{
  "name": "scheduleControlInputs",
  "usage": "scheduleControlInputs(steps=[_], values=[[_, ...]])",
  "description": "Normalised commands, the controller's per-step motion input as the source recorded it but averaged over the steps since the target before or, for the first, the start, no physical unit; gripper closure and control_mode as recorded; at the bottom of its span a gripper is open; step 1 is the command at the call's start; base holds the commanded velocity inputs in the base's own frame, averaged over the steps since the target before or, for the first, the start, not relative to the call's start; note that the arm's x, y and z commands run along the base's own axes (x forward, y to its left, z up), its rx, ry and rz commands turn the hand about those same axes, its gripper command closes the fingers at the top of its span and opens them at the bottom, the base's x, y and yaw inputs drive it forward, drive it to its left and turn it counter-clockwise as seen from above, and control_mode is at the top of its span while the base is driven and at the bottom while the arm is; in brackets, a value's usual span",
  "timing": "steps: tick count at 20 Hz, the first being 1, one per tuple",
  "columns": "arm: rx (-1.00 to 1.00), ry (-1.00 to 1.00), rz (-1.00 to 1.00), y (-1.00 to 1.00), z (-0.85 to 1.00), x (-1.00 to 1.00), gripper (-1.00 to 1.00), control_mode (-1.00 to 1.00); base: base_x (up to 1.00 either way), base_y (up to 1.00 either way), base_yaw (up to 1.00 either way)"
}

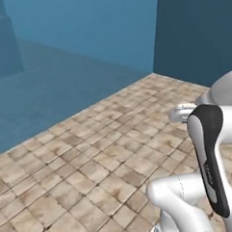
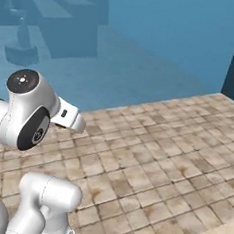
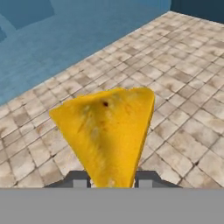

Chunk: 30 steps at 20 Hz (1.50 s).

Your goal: Take the cheese, chicken drumstick, and mushroom from the fridge and place them on the plate on the dining counter to create an appetizer plate.

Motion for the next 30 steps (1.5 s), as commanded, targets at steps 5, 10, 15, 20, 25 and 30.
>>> scheduleControlInputs(steps=[5,10,15,20,25,30], values=[[0.0,0.0,0.0,0.0,0.0,0.0,1.0,1.0,1.0,0.0,-0.5],[0.0,0.0,0.0,0.0,0.0,0.0,1.0,1.0,1.0,0.0,-0.58],[0.0,0.0,0.0,0.0,0.0,0.0,1.0,1.0,0.86,-0.06,-0.6],[0.0,0.0,0.0,0.0,0.0,0.0,1.0,1.0,0.8,-0.05,-0.62],[0.0,0.0,0.0,0.0,0.0,0.0,1.0,1.0,0.96,0.0,-0.58],[0.0,0.0,0.0,0.0,0.0,0.0,1.0,1.0,1.0,0.2,-0.46]])
